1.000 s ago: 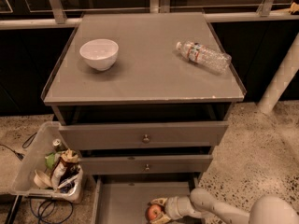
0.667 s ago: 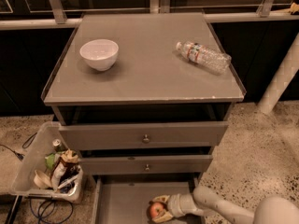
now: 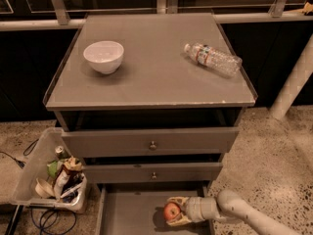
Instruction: Pick apple from bottom drawer and place on counter
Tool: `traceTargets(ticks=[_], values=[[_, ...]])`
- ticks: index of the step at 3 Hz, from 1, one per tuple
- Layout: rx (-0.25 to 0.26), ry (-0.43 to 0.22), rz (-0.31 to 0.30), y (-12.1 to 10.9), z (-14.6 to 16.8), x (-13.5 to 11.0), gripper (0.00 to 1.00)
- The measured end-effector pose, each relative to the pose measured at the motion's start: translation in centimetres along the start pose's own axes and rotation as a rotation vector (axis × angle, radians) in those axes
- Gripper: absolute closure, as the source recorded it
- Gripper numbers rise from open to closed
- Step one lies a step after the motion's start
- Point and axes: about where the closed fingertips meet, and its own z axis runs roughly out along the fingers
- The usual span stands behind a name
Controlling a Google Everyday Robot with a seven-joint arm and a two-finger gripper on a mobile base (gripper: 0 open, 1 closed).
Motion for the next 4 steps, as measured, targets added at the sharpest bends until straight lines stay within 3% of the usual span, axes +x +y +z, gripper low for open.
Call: traceTargets(ticks=[1, 2, 3, 4], values=[[0.03, 0.012, -0.046, -0.8, -3.6, -3.9, 1.0], [0.043, 0.034, -0.056, -3.3, -8.2, -9.1, 1.0], [0.032, 0.093, -0.073, -5.3, -12.7, -14.5, 1.0], [0.023, 0.112, -0.099, -7.0, -17.5, -19.4, 1.0]])
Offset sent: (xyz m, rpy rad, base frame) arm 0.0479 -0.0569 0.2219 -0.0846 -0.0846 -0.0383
